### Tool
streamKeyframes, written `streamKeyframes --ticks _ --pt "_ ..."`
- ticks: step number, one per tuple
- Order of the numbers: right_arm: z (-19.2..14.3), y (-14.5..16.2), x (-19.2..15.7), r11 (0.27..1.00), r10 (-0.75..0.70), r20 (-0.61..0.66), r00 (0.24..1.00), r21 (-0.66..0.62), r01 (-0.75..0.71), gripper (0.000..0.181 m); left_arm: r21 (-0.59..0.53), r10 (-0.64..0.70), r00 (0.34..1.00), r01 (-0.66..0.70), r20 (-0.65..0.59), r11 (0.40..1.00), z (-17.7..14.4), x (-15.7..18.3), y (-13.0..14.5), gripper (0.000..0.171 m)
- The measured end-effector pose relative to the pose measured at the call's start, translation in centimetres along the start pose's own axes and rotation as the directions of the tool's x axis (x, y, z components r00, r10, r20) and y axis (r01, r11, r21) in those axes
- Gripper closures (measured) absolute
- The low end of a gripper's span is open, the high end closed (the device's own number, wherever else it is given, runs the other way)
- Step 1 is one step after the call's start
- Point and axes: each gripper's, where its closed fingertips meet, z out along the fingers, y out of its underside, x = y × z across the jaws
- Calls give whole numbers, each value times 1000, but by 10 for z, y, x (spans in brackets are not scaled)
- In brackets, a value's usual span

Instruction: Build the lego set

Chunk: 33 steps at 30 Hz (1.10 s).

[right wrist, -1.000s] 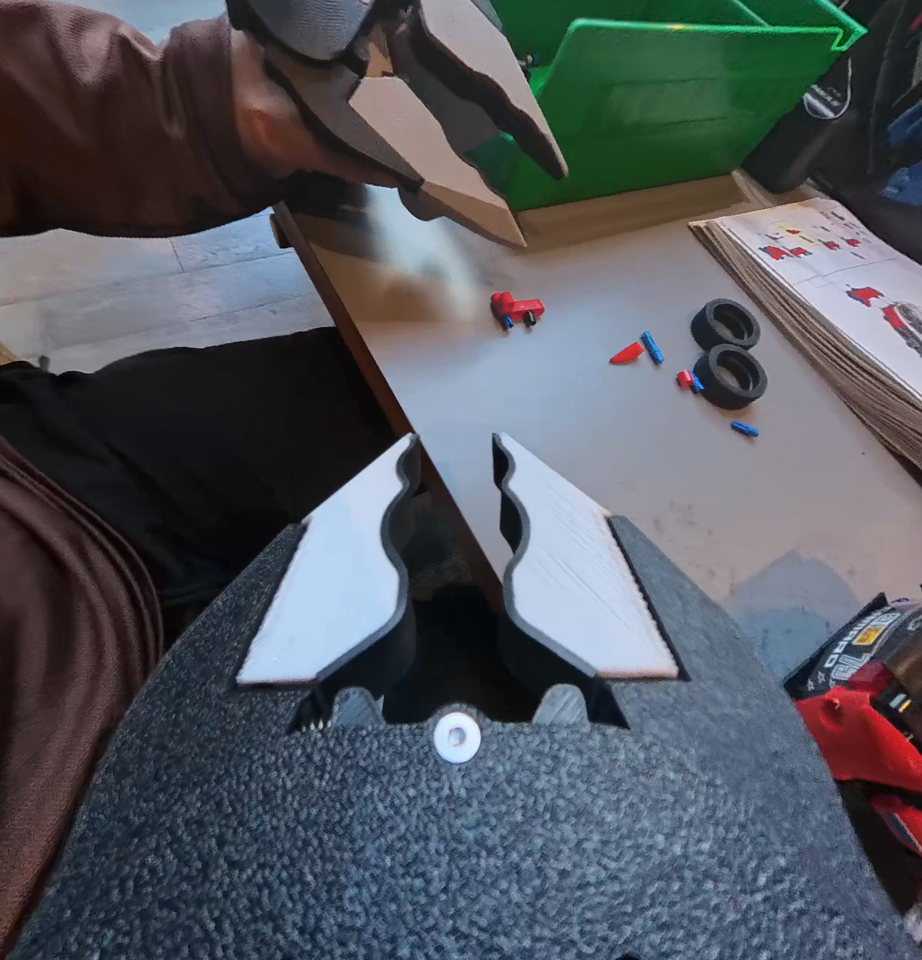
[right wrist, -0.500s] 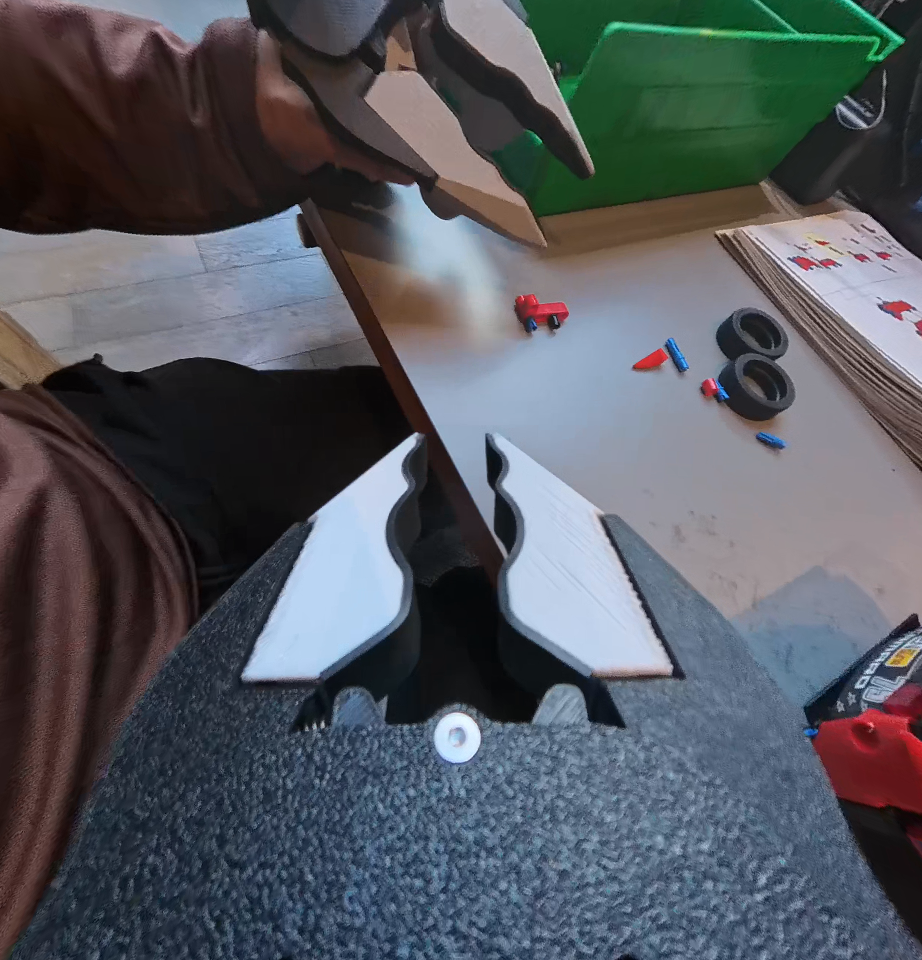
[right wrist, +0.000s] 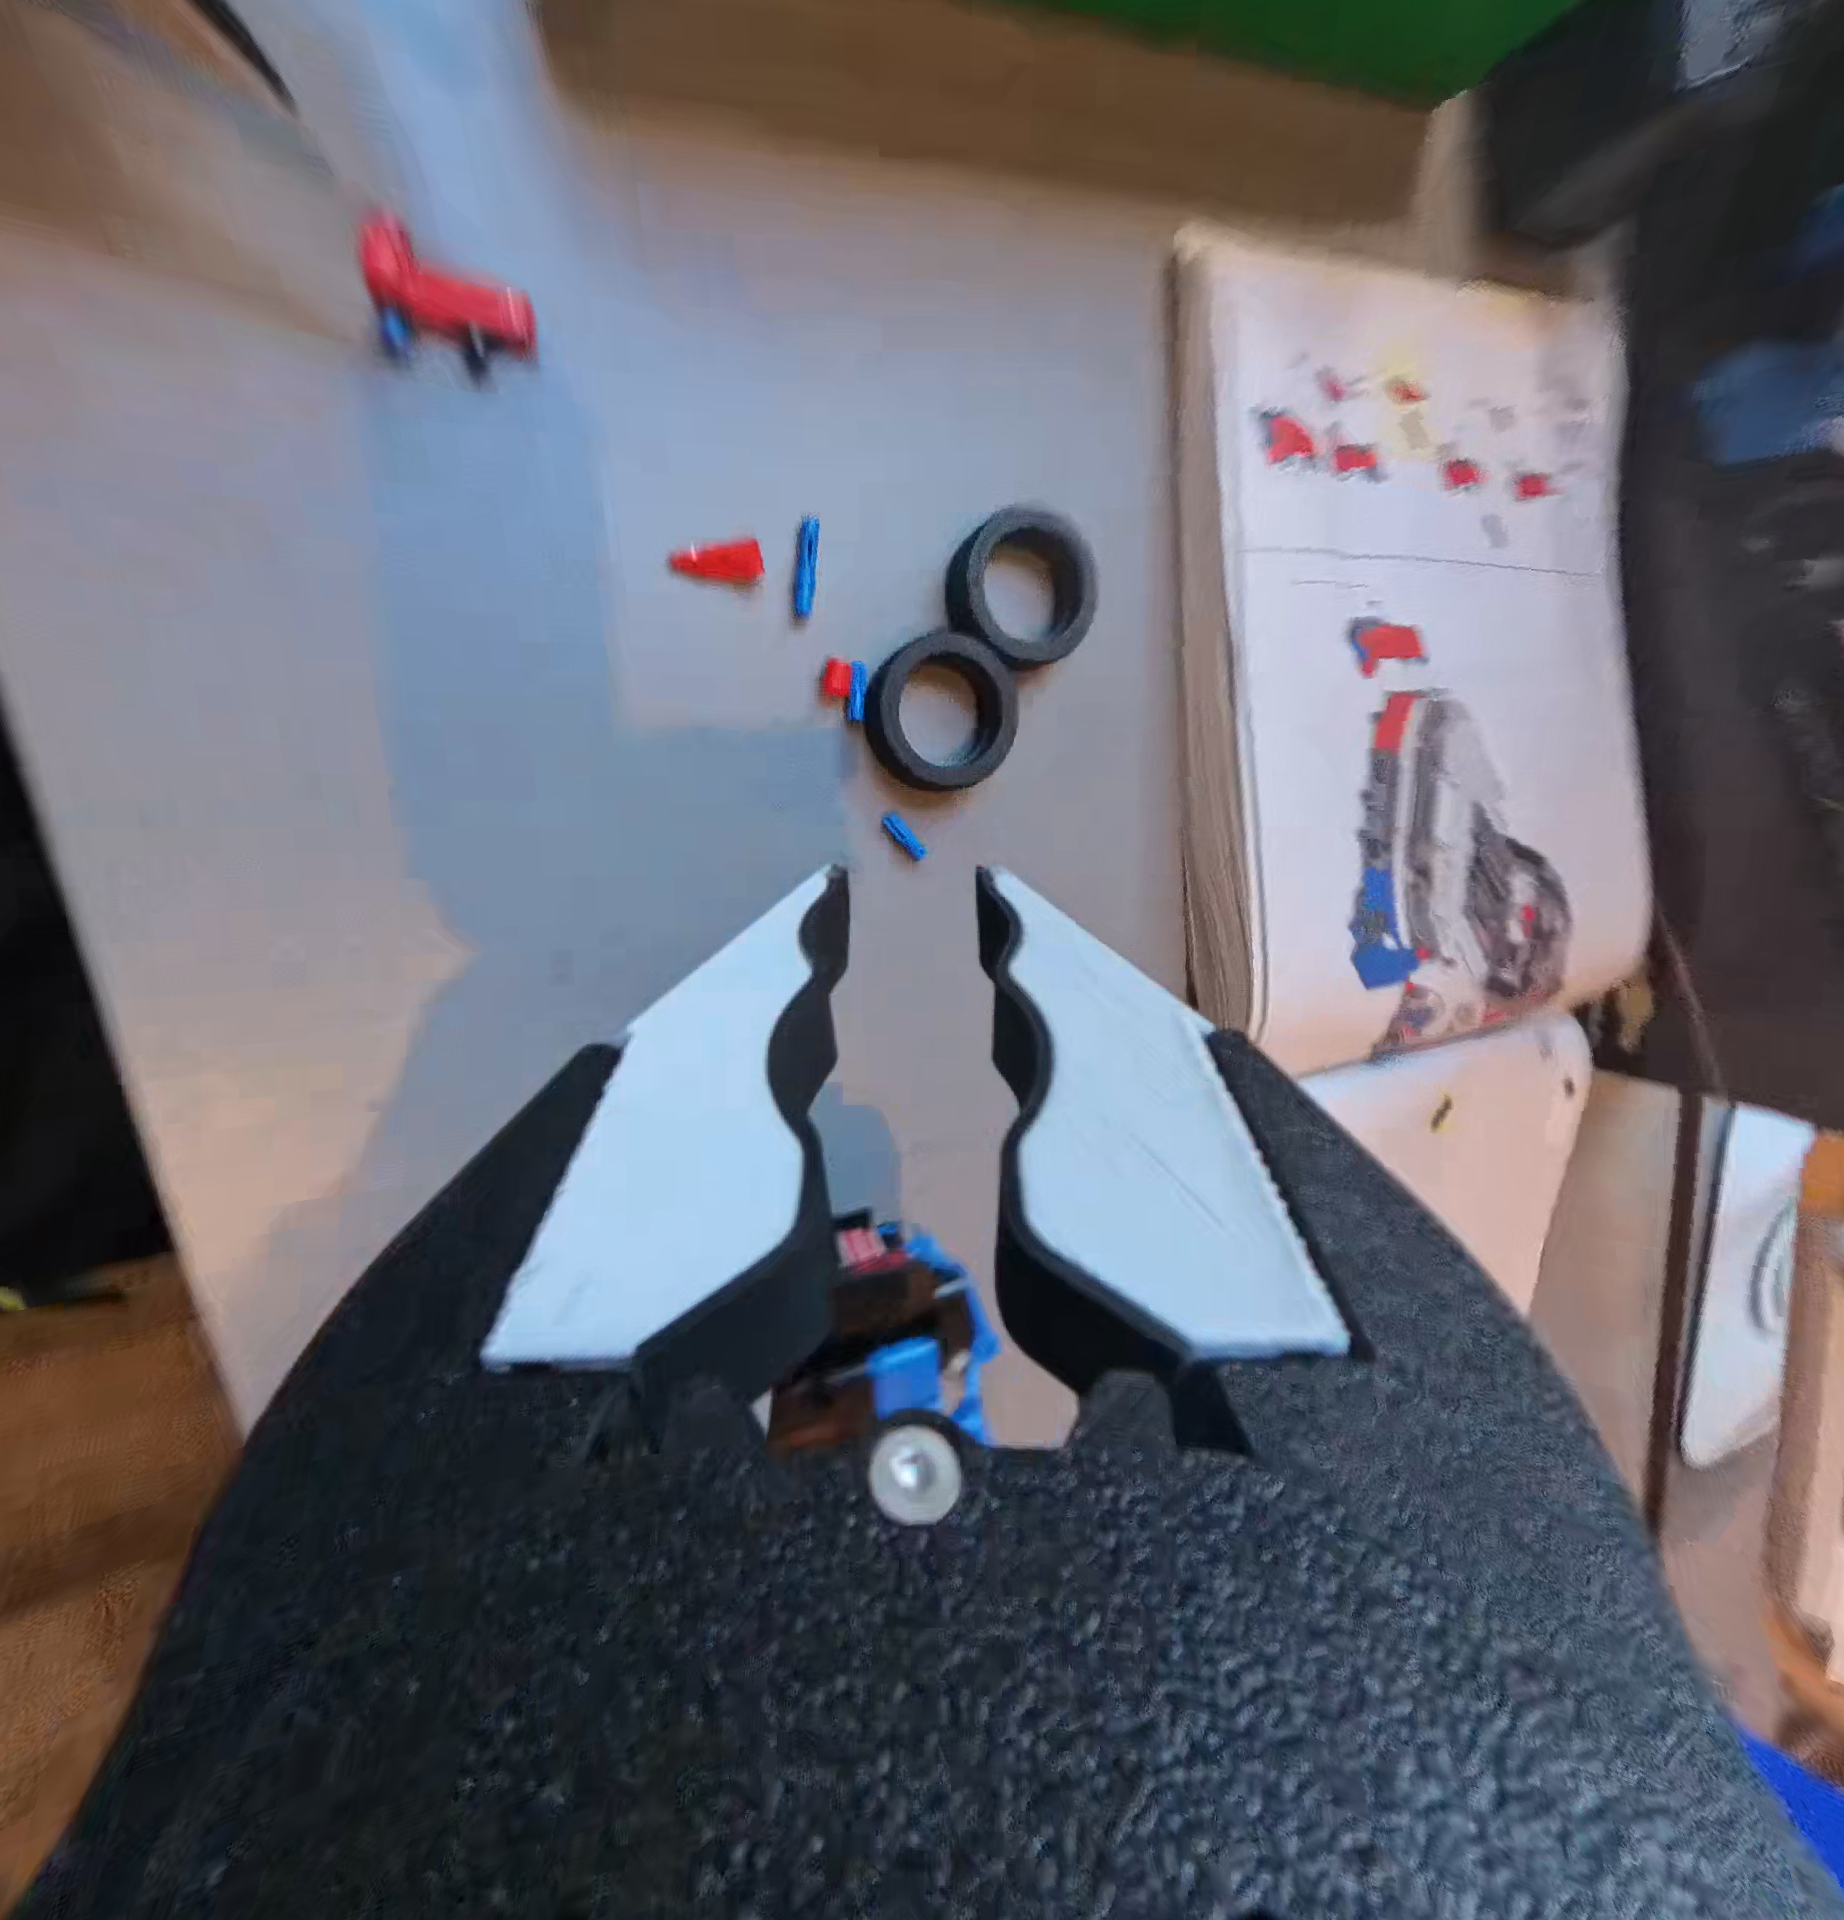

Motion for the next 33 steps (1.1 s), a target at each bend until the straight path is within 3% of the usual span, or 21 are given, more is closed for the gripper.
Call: streamKeyframes --ticks 5,8,13,16,19,22,25,28,33 --pt "55 19 2 973 -168 197 966 -126 194 164 11 -16 1000 16 12 1000 -2 -3 -1 143" --pt "67 23 -2 958 -205 257 944 -145 248 160 35 -23 1000 23 13 999 -5 -4 -3 143" --pt "72 27 -8 956 -190 308 932 -160 247 178 55 -65 998 65 -5 996 -7 -6 -5 144" --pt "68 25 -9 963 -132 281 951 -190 190 178 68 -92 996 92 -8 993 -9 -9 -6 144" --pt "49 0 -18 991 -7 223 975 -130 37 178 62 -99 995 99 -12 993 -8 -9 -5 143" --pt "26 -31 -50 978 210 259 943 -38 -207 178 65 -103 995 103 -13 993 -8 -10 -5 143" --pt "19 -49 -76 945 313 213 926 28 -326 178 59 -111 994 112 -18 992 -8 -10 -4 143" --pt "30 -48 -85 917 387 129 913 48 -396 178 45 -119 993 120 -23 992 -6 -10 -3 143" --pt "50 -36 -88 875 473 94 876 70 -480 178 54 -145 989 146 -26 988 -7 -13 -3 143"
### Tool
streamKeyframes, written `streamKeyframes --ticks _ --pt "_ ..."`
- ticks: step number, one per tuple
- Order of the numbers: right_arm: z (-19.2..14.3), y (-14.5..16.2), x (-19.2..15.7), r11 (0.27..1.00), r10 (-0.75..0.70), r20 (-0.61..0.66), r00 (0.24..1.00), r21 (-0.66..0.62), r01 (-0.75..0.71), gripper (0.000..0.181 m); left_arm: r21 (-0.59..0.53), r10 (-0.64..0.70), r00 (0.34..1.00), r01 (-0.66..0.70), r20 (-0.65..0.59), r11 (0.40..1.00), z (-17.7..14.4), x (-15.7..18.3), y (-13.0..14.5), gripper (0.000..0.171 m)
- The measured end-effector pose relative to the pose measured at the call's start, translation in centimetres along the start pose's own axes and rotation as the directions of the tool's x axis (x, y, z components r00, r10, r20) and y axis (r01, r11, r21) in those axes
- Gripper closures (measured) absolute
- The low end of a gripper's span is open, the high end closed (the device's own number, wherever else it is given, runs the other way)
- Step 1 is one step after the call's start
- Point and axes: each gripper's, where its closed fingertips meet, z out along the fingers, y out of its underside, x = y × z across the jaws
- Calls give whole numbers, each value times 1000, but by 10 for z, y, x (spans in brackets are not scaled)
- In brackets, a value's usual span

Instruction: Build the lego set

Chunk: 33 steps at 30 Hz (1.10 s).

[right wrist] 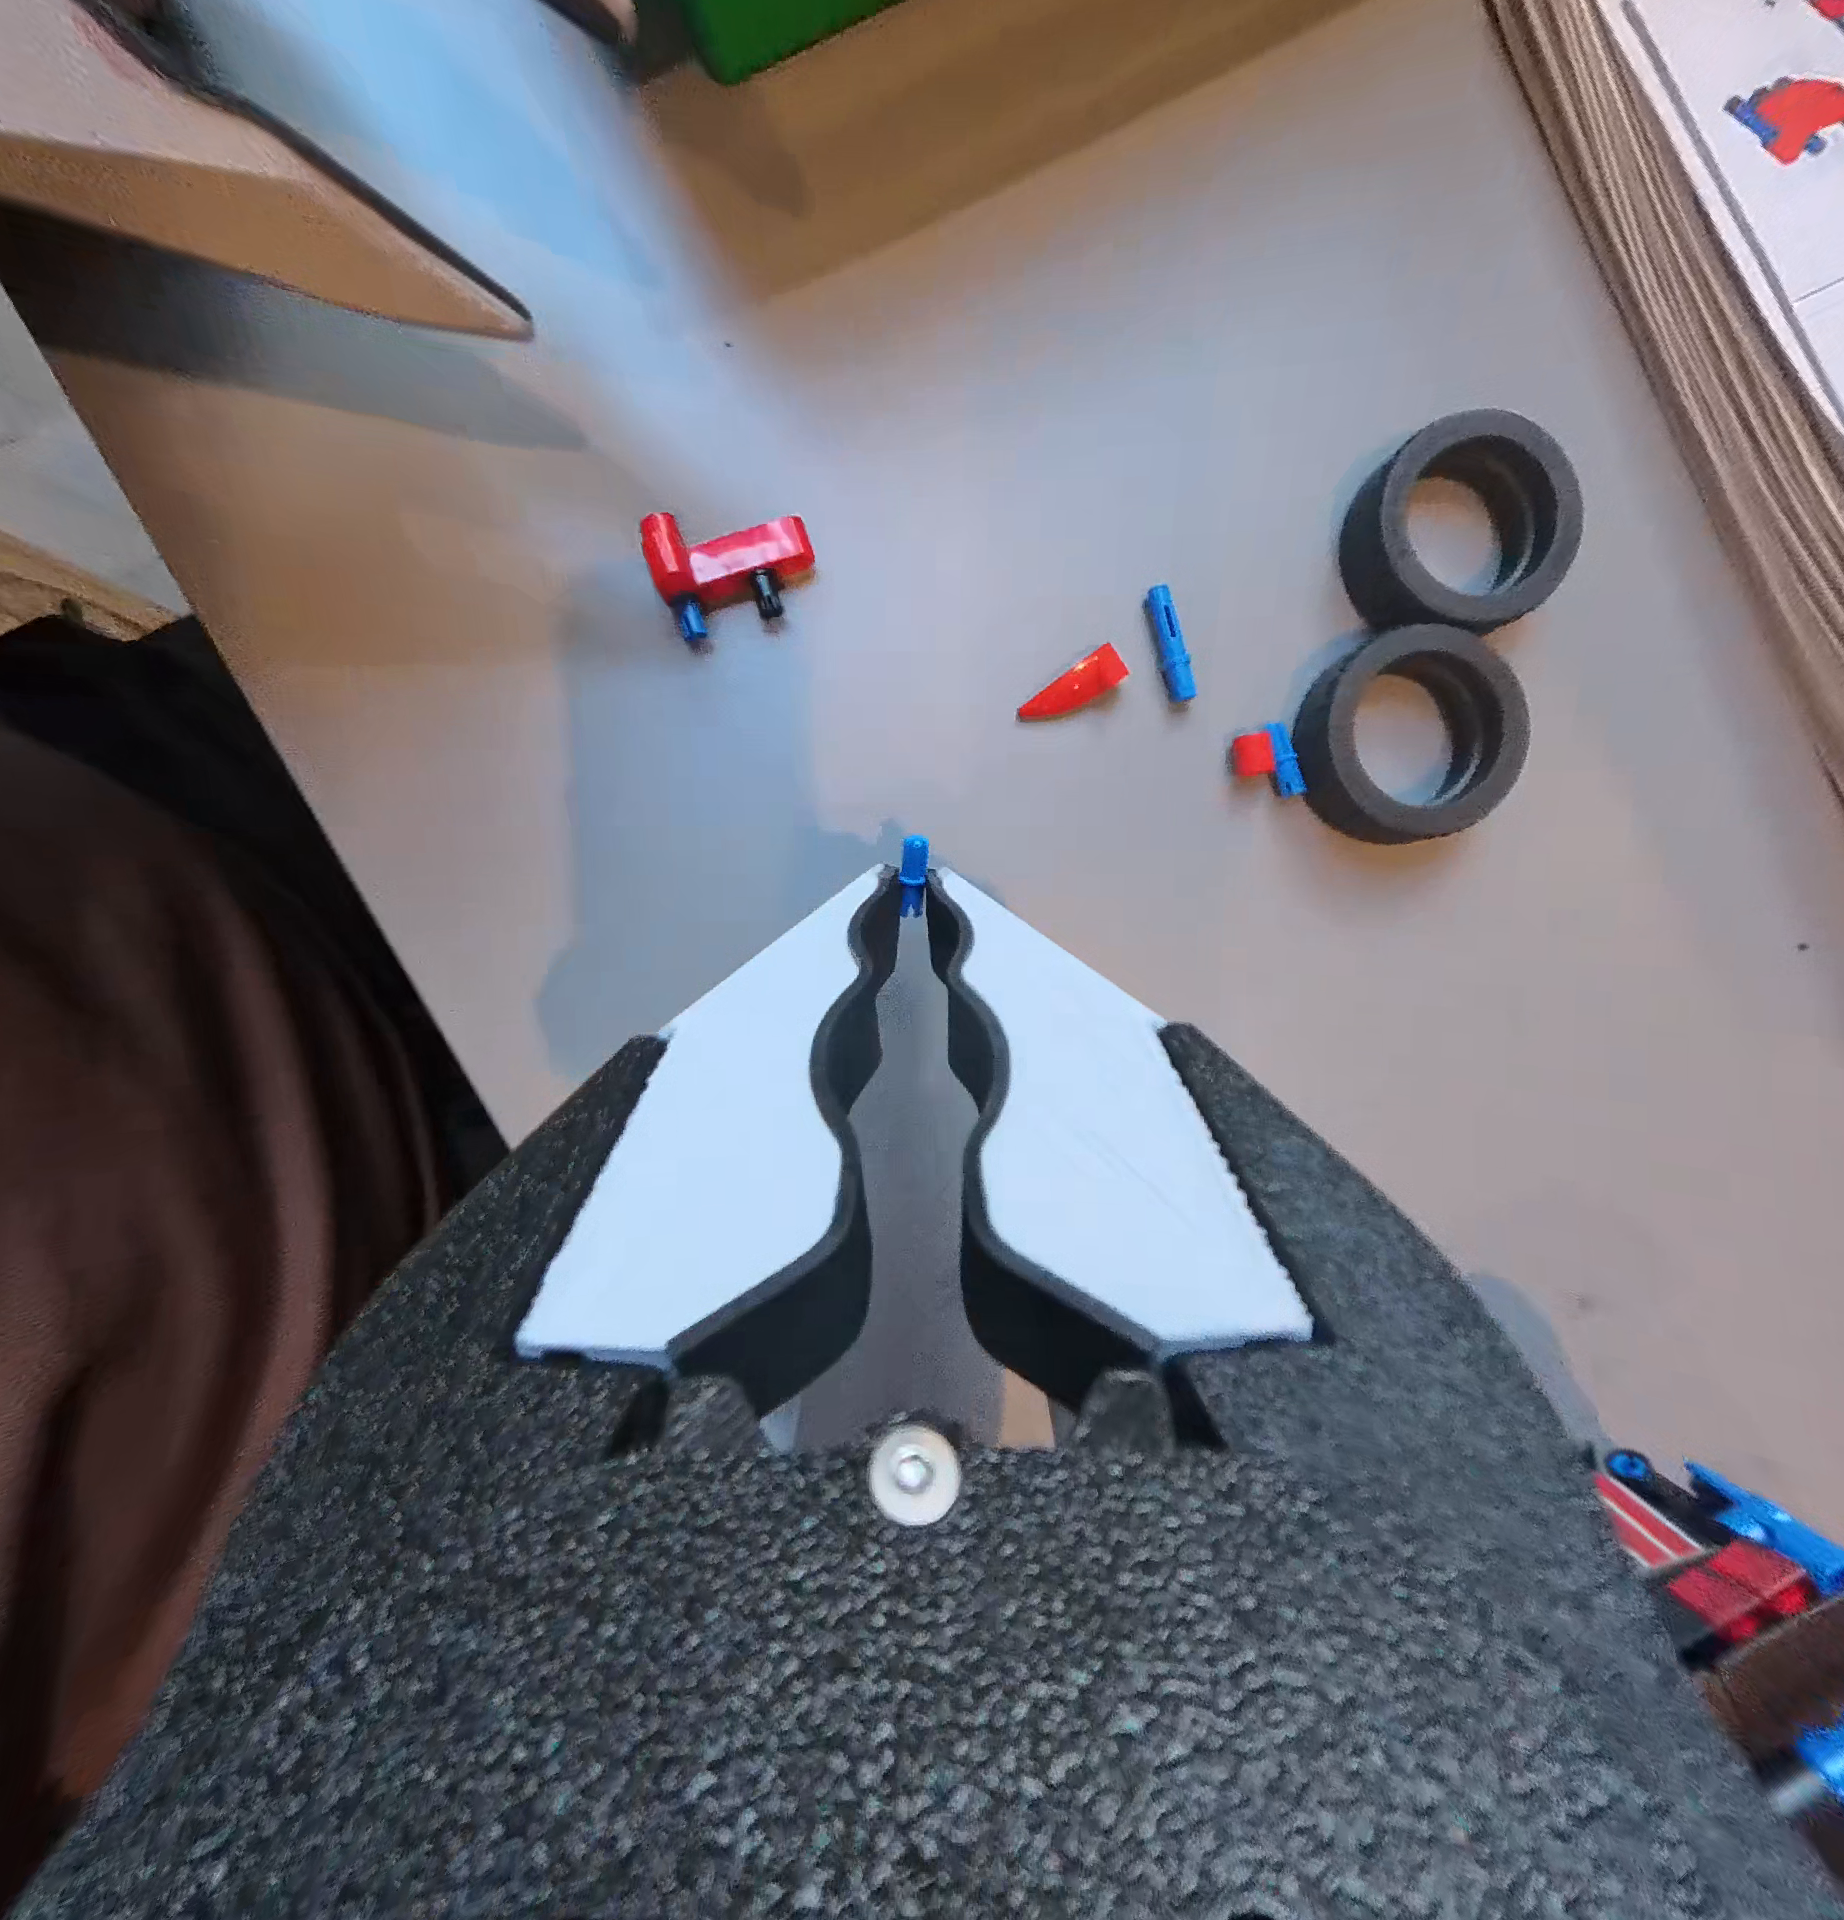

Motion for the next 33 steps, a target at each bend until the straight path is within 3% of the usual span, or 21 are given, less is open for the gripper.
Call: streamKeyframes --ticks 10,19,27,33 --pt "12 5 6 997 -1 -30 1000 82 3 178 -61 -5 1000 4 -22 998 7 2 7 143" --pt "9 7 7 984 1 -32 999 179 4 175 -107 -43 992 30 -121 994 7 17 12 135" --pt "-1 5 3 975 -20 -33 999 222 27 170 -228 91 979 -132 -182 965 14 40 30 142" --pt "-7 -2 -6 964 -7 6 1000 267 5 169 -297 48 983 -100 -179 950 19 38 39 144"
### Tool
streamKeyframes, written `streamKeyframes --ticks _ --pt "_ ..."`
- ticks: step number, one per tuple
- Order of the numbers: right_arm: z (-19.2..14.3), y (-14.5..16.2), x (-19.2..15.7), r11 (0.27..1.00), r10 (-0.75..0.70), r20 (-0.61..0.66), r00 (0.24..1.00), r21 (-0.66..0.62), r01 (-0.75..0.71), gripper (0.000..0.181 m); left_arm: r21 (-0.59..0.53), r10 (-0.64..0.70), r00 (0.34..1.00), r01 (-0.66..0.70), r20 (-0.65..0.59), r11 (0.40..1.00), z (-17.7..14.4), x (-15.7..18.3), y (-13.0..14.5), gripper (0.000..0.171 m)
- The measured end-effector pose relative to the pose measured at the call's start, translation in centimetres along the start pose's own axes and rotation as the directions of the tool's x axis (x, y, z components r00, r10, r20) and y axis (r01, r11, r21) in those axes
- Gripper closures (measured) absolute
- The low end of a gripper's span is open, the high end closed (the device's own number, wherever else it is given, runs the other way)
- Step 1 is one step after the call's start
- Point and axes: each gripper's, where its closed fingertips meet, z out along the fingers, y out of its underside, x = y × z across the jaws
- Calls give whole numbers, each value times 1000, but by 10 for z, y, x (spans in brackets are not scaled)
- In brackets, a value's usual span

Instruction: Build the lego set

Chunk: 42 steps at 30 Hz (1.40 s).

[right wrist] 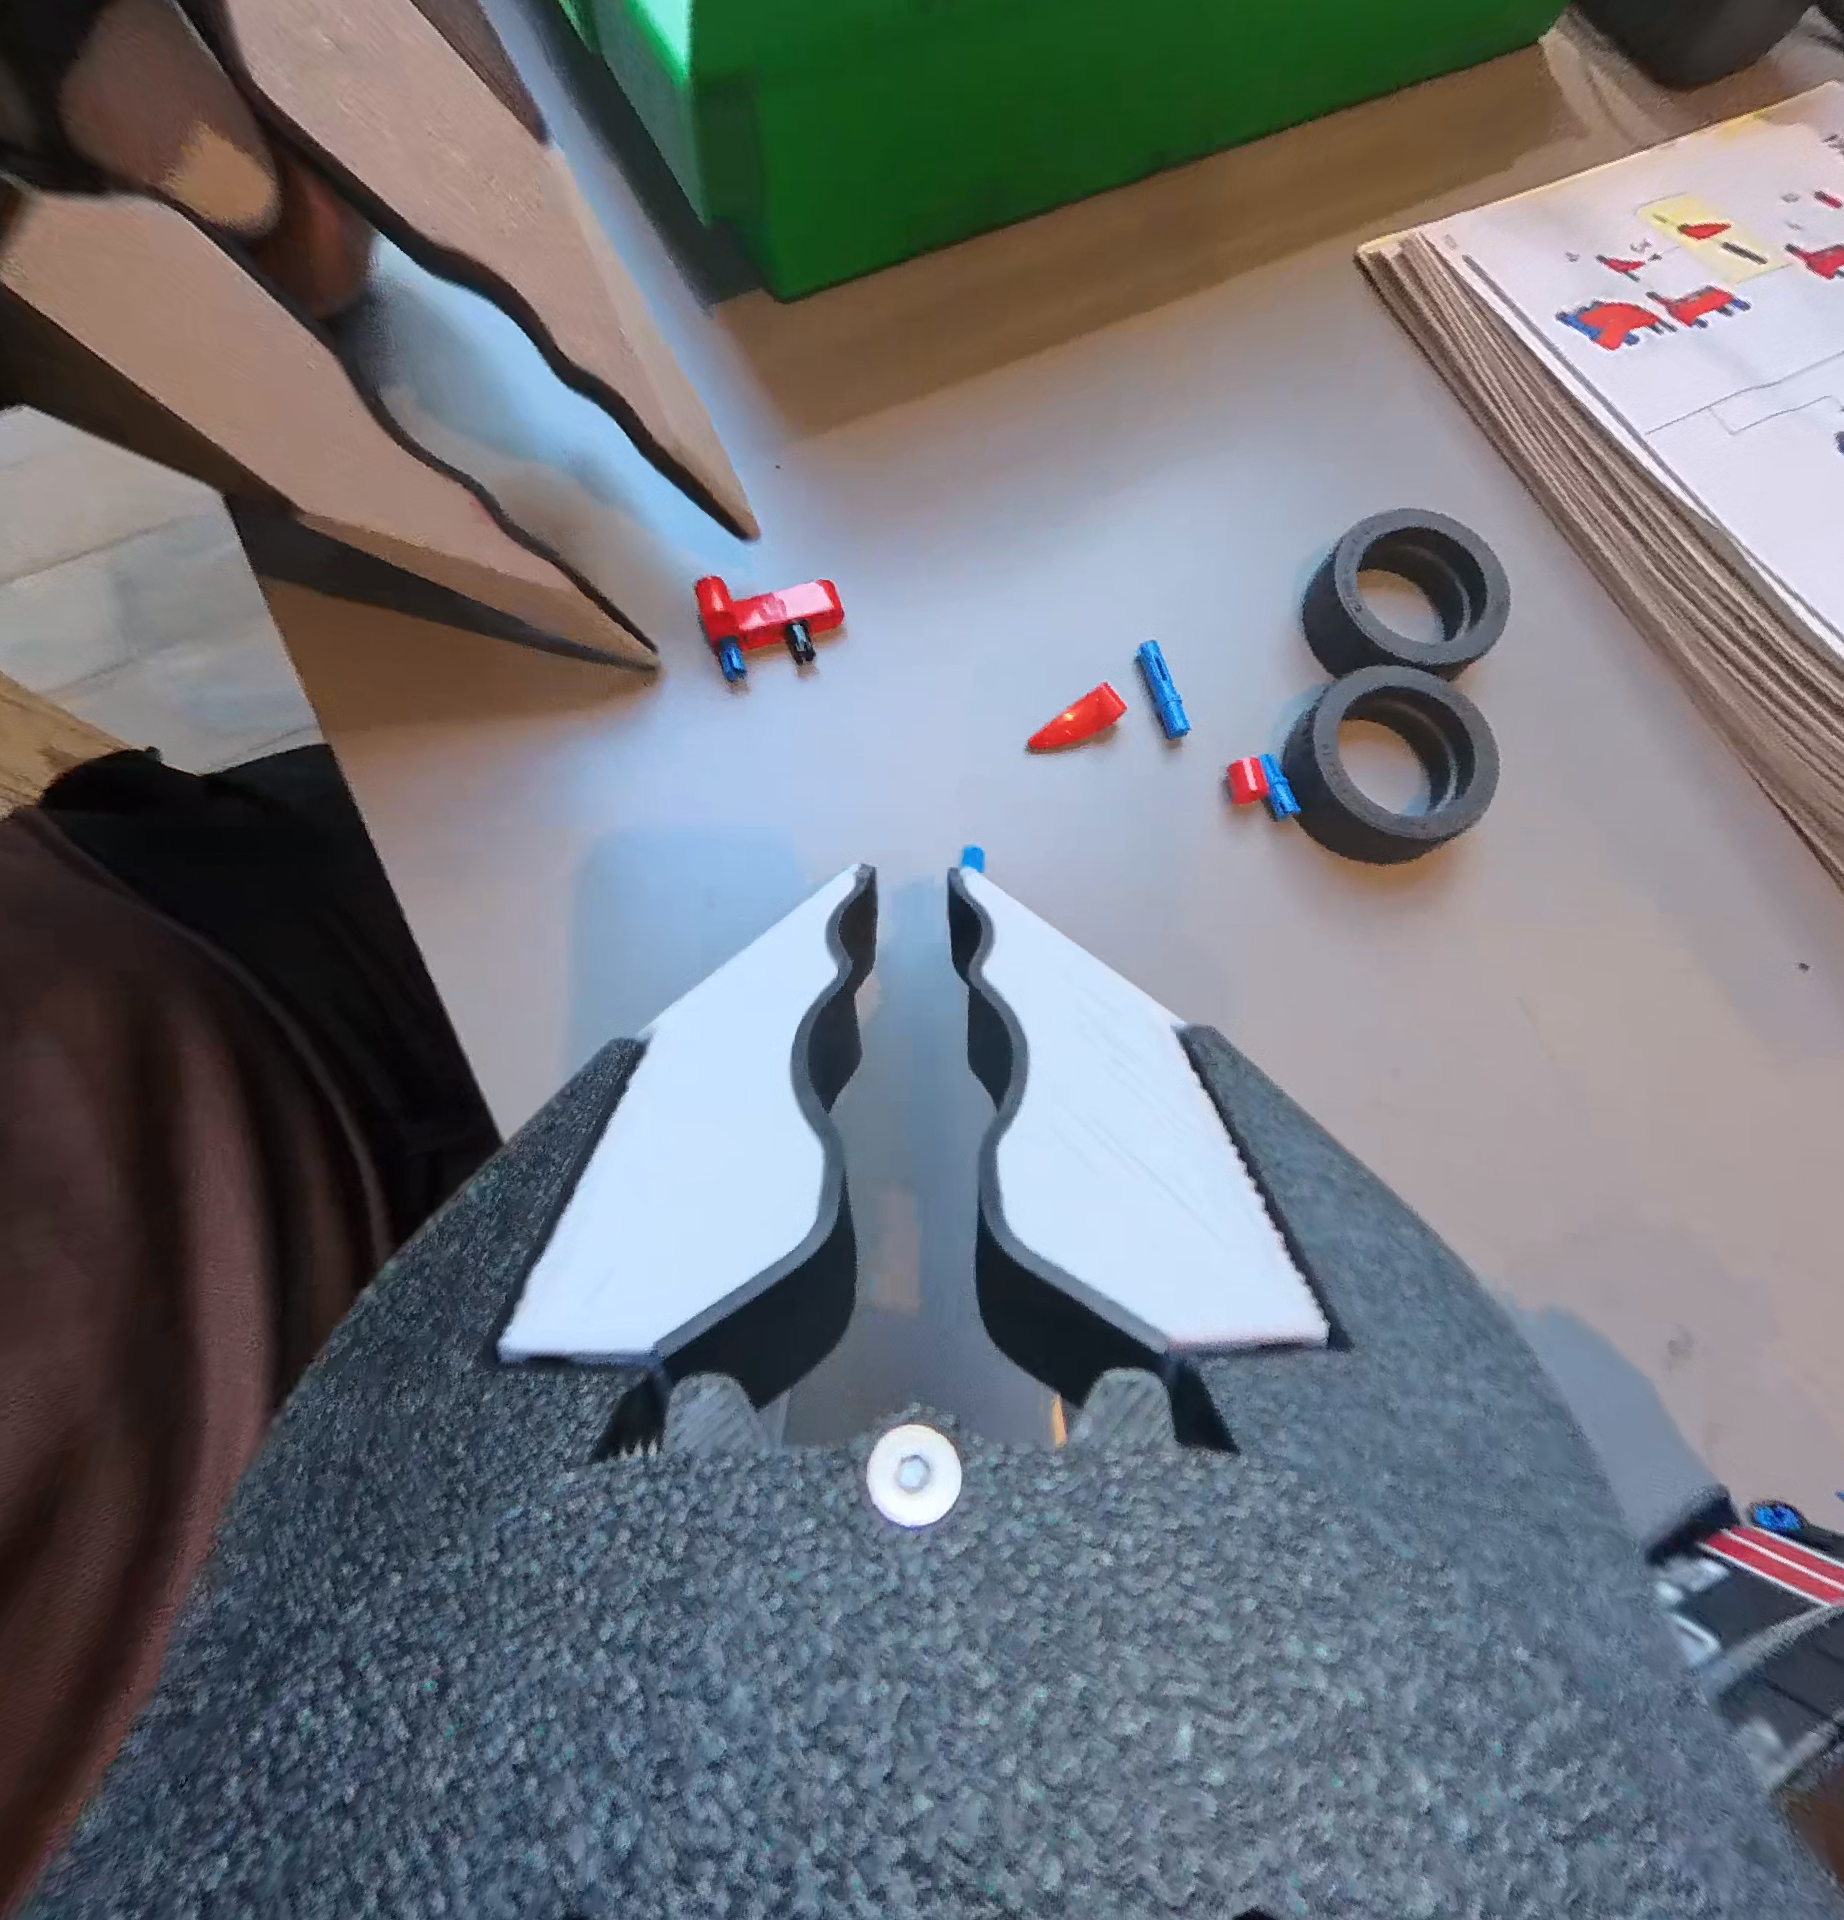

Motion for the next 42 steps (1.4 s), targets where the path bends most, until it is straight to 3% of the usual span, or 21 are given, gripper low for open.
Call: streamKeyframes --ticks 6,10,12,15,19,31,42 --pt "8 -9 -21 999 13 89 996 41 -16 169 -42 -9 1000 8 -7 999 8 1 1 165" --pt "14 -16 -29 998 28 125 992 57 -35 167 -41 31 999 -30 26 999 8 0 1 166" --pt "15 -21 -32 994 65 149 987 78 -77 165 -3 131 985 -132 108 991 5 -2 -6 166" --pt "10 -35 -35 973 144 238 960 140 -181 160 81 317 903 -353 289 932 -7 2 -23 167" --pt "-1 -45 -39 945 197 378 905 174 -279 151 60 469 787 -534 402 844 -13 10 -28 166" --pt "-25 -69 -60 916 70 567 821 289 -277 140 198 492 737 -627 463 753 -37 17 -65 167" --pt "-27 -68 -60 907 59 580 812 308 -287 160 243 467 737 -629 489 738 -41 20 -75 167"
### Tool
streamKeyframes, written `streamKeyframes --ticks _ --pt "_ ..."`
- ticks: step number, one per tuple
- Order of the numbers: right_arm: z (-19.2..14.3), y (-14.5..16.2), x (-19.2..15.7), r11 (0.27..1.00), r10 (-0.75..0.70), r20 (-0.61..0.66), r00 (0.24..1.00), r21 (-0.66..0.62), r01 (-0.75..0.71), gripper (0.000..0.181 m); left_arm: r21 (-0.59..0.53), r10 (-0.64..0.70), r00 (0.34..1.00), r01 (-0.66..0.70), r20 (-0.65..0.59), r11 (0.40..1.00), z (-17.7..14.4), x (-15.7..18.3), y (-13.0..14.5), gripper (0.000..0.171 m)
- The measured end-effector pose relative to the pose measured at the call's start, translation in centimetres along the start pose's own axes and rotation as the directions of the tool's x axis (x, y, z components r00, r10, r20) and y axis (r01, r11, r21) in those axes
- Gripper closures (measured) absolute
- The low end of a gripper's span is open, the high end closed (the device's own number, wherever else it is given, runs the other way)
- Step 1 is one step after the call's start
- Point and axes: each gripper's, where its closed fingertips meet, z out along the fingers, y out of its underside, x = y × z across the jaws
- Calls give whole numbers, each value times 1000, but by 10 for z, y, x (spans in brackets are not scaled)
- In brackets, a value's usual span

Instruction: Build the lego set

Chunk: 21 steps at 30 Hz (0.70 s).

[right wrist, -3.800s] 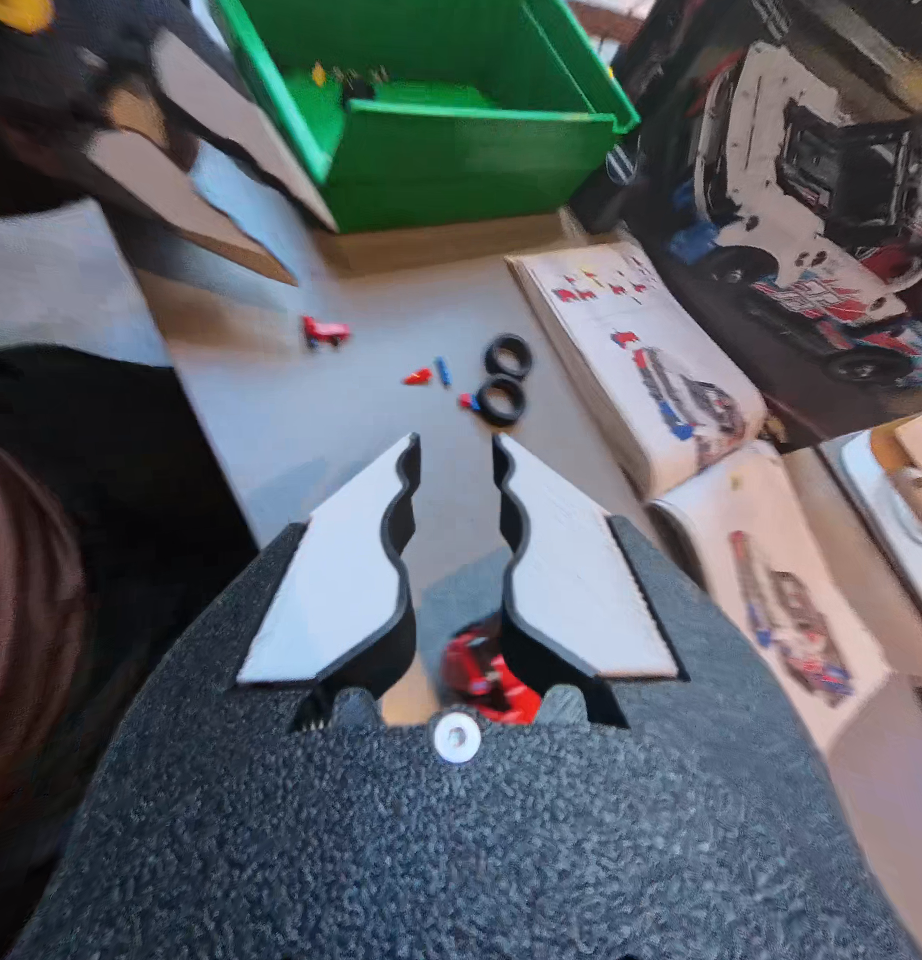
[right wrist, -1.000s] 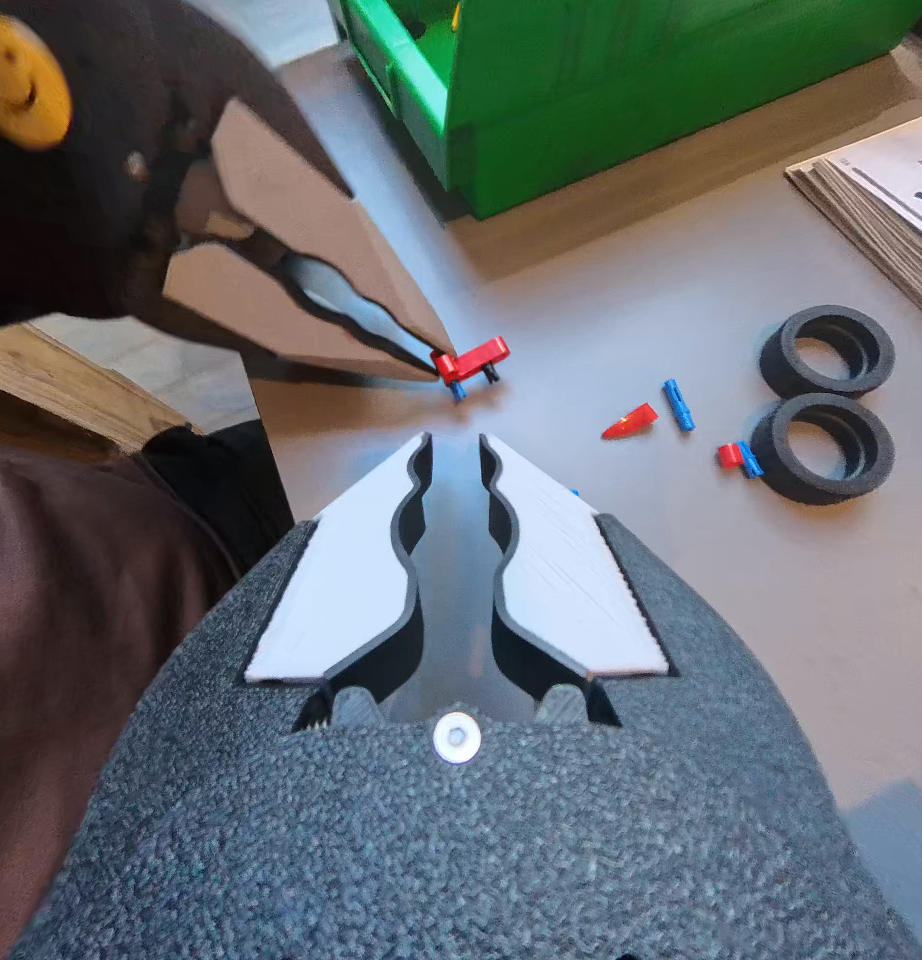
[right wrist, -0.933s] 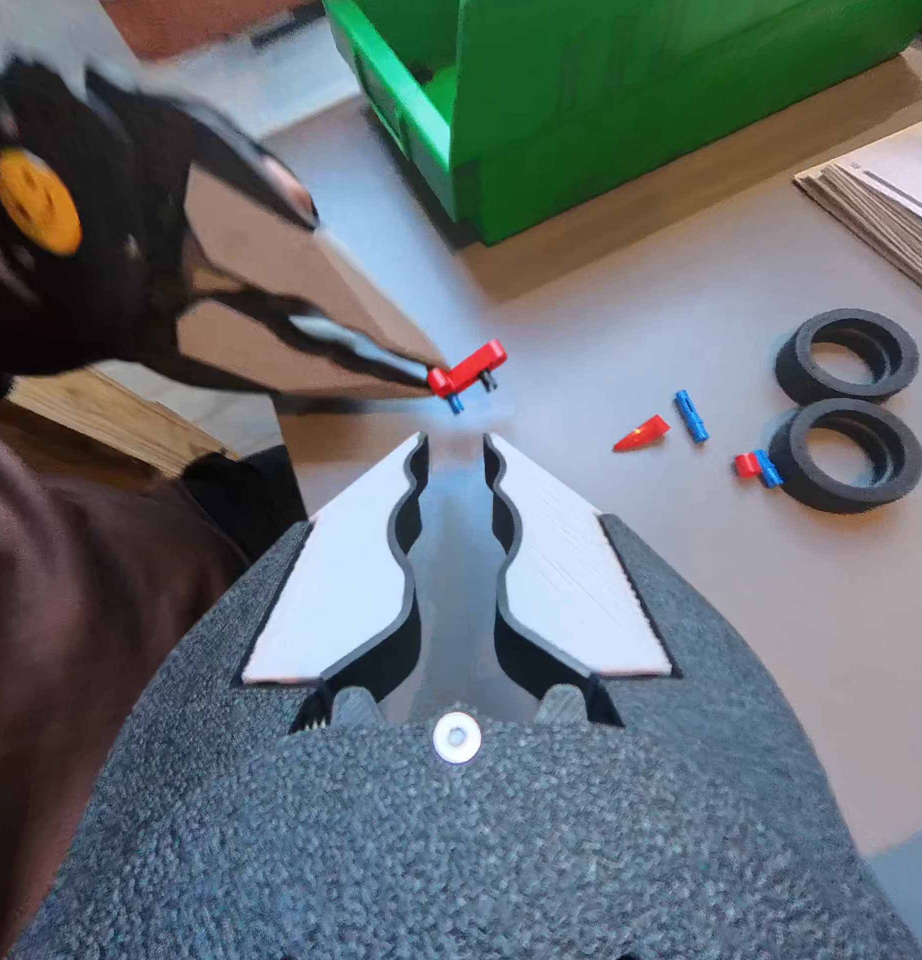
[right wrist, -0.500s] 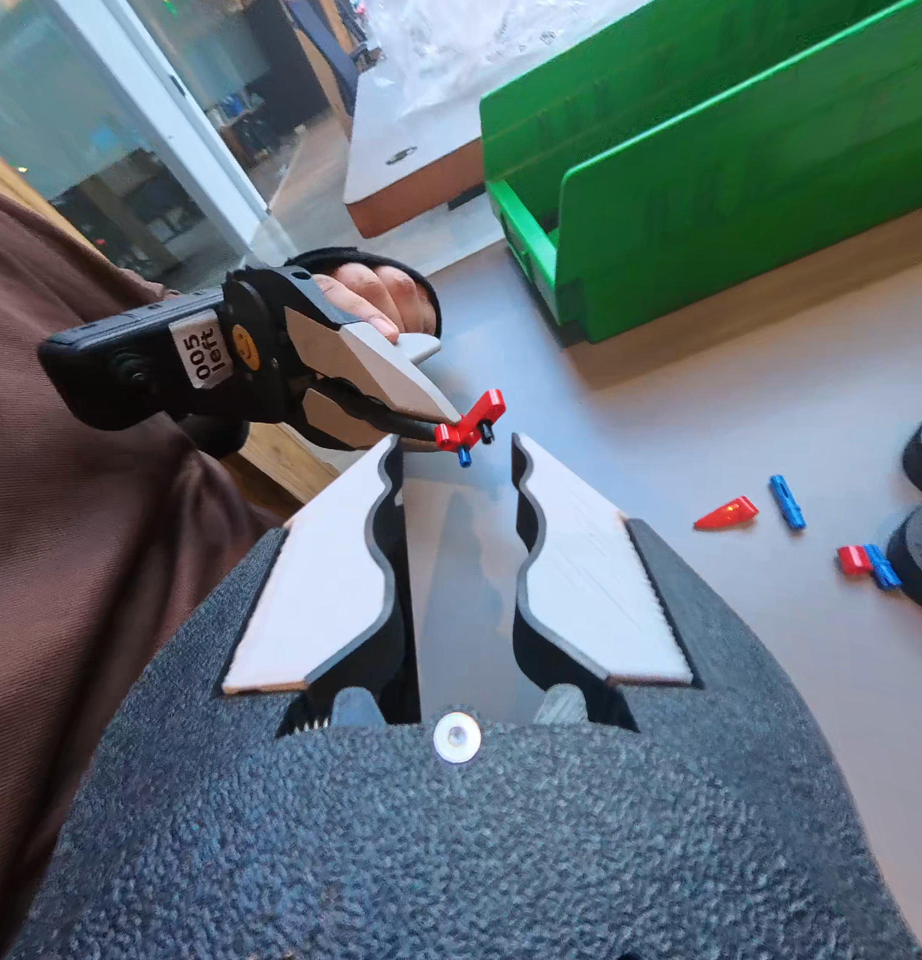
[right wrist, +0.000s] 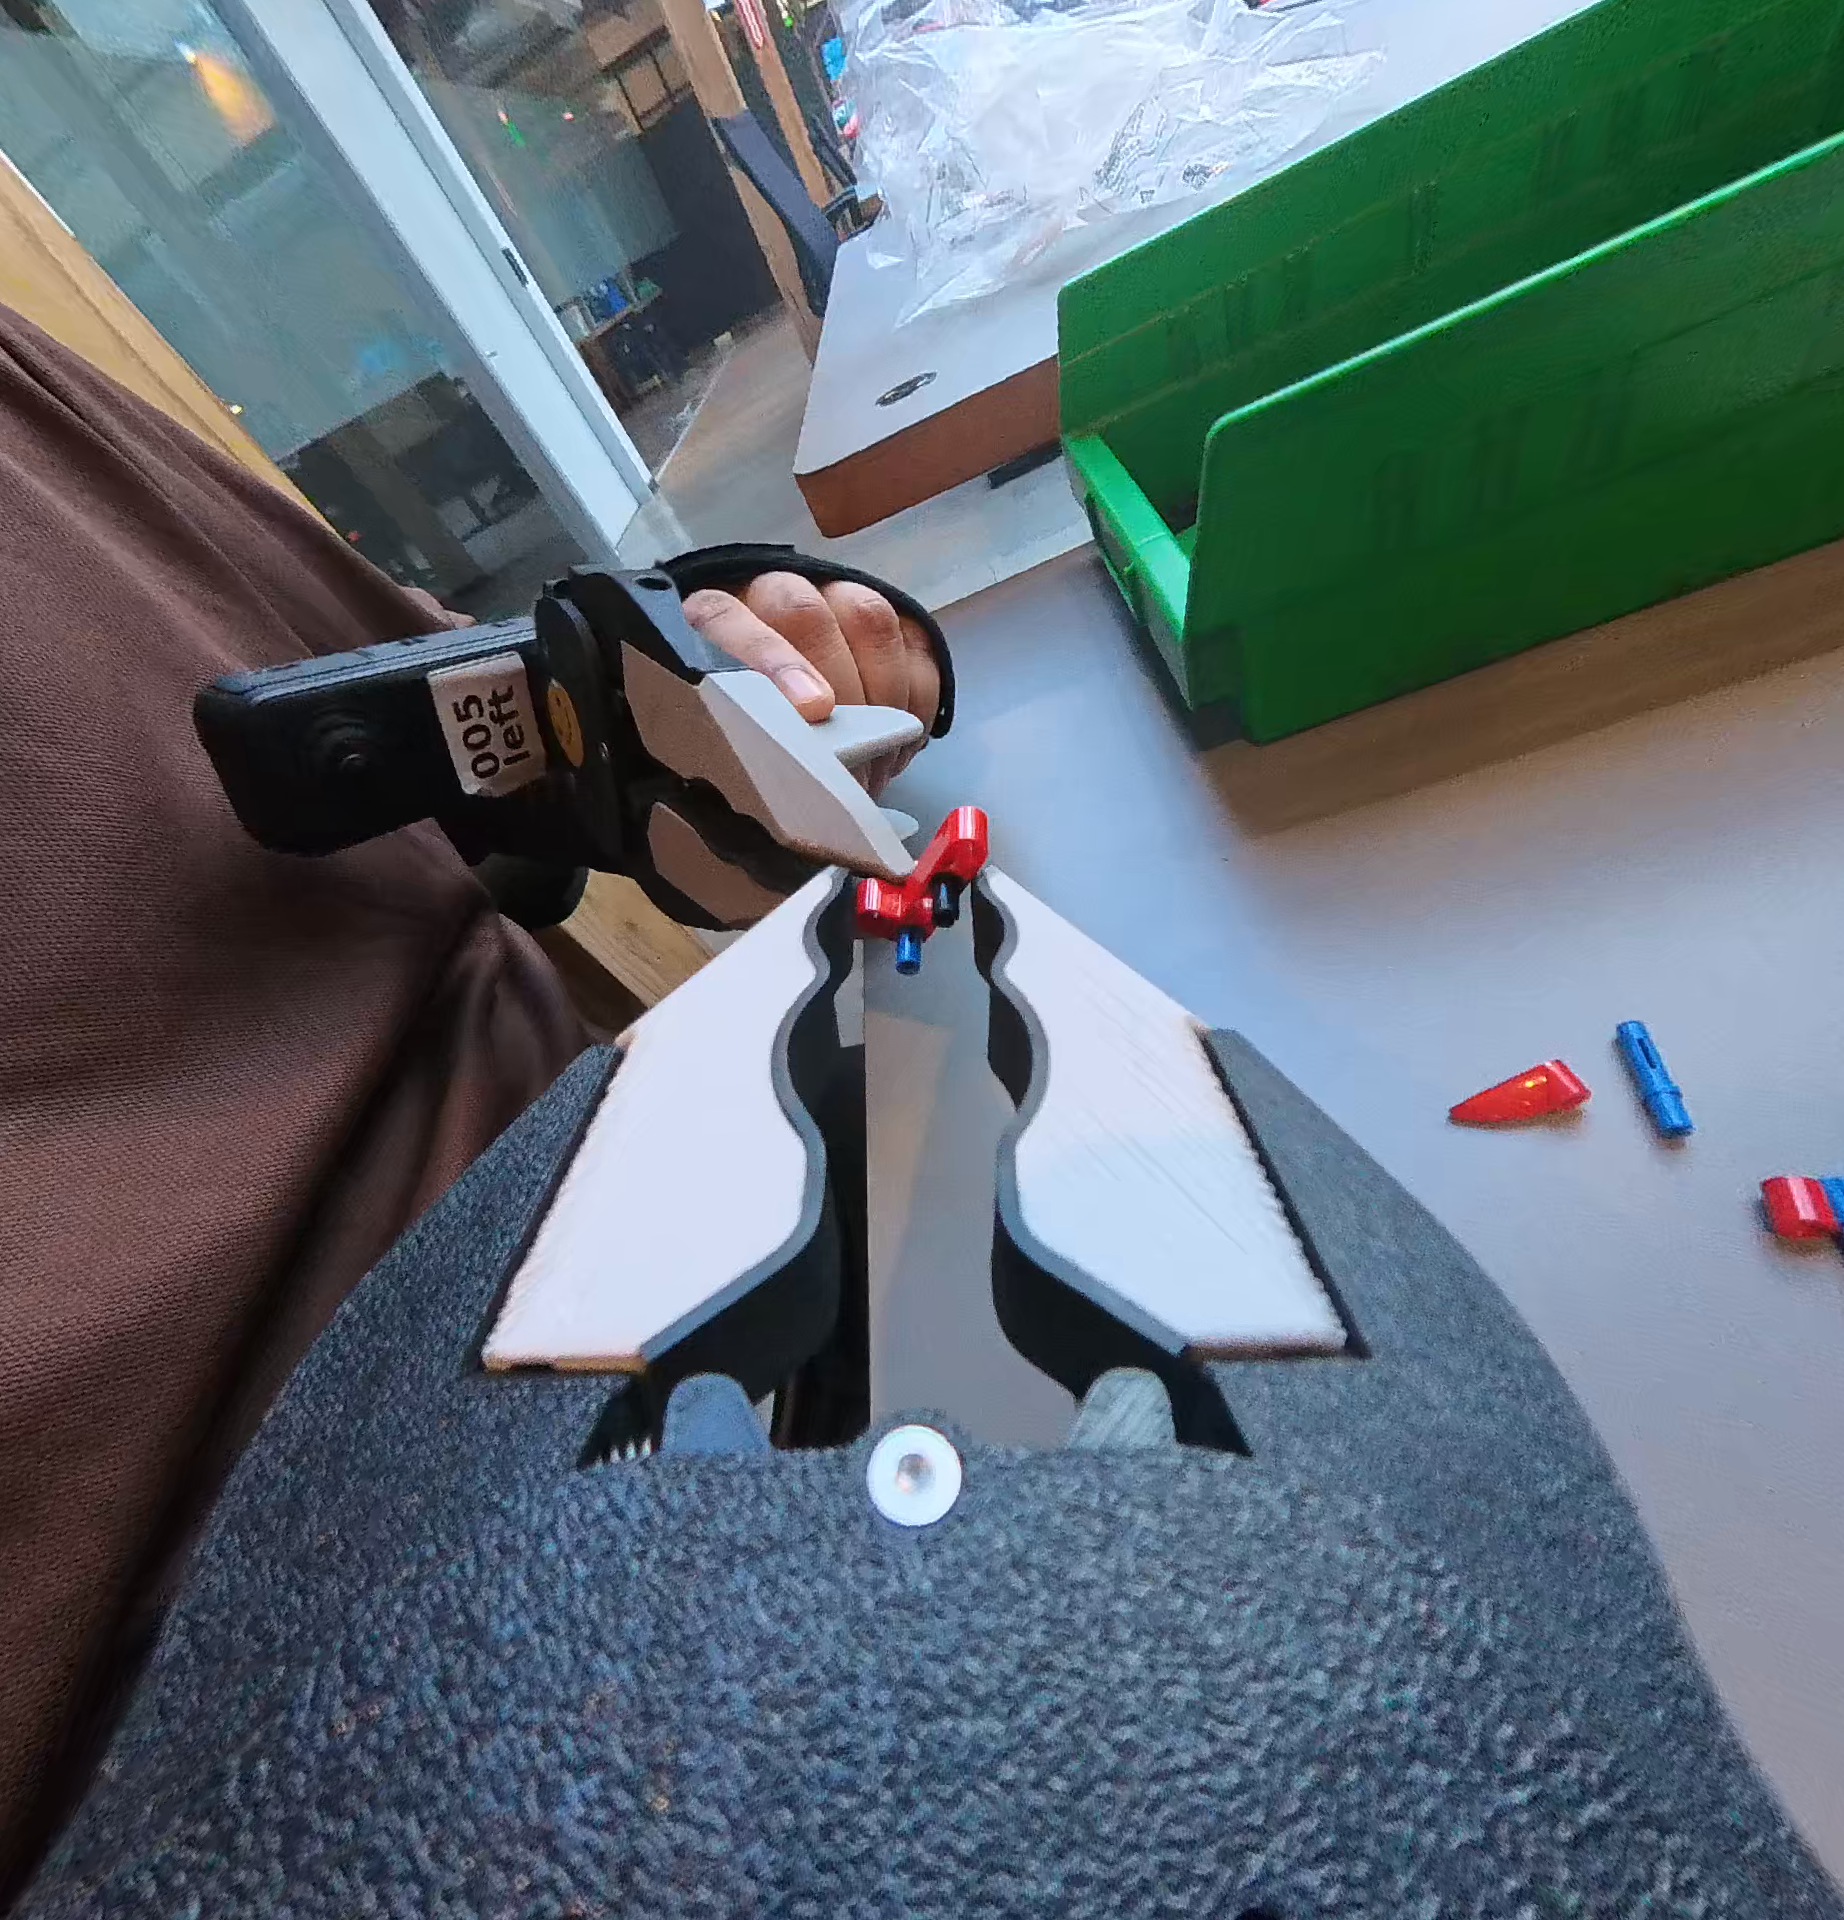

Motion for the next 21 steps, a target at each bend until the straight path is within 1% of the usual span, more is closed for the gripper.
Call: streamKeyframes --ticks 5,7,8,9,11,13,15,17,19,21 --pt "1 4 1 1000 1 5 1000 -7 -1 161 -11 6 1000 -7 -6 1000 0 3 1 167" --pt "0 4 2 1000 -18 -14 1000 -16 18 166 -25 -10 1000 10 -10 1000 0 5 3 166" --pt "-1 4 4 999 -40 -37 999 -11 40 175 -31 -29 1000 28 -13 999 0 6 4 167" --pt "-2 3 5 998 -61 -56 997 -10 61 176 -29 -61 998 60 -21 998 -1 8 4 171" --pt "-1 7 8 996 -87 -77 993 -38 84 176 -47 -126 990 123 -68 991 0 15 7 171" --pt "0 12 16 991 -124 -137 983 -75 114 176 -79 -169 981 162 -93 984 1 20 13 171" --pt "2 15 21 985 -152 -173 973 -102 136 176 -107 -185 976 173 -117 979 1 26 19 171" --pt "3 17 23 975 -206 -200 958 -127 183 176 -160 -206 965 180 -161 970 -1 33 28 171" --pt "4 17 24 956 -281 -224 933 -146 253 176 -197 -257 948 220 -188 955 -3 33 36 171" --pt "5 19 22 933 -349 -224 910 -177 314 176 -199 -340 919 302 -199 932 -6 24 38 171"
